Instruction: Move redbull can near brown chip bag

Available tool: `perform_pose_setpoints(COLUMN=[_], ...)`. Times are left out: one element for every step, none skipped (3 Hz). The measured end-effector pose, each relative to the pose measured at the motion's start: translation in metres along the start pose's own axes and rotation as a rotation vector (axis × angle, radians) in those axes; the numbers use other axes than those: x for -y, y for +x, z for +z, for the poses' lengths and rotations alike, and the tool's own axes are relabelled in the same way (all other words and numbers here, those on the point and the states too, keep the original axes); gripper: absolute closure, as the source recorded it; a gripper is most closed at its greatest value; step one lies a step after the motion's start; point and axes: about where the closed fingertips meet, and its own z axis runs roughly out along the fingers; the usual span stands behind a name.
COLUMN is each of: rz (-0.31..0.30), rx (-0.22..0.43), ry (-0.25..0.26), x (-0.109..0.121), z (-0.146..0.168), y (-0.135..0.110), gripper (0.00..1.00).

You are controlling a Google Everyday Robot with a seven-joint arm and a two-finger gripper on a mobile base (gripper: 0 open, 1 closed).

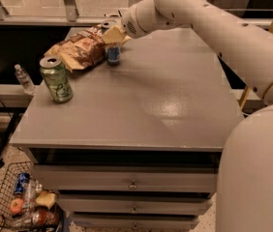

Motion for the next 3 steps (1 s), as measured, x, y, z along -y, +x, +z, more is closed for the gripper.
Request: perform_pose_setpoints(rz=[0.0,0.0,0.0], rx=[0.0,-0.001,-0.002], ry=[0.0,-0.004,-0.008], x=[0.0,-0.0018,-0.0035], z=[0.0005,0.0028,0.0052], y=[-0.0003,0.0001,0.0005], gripper=[1.0,0.84,0.6])
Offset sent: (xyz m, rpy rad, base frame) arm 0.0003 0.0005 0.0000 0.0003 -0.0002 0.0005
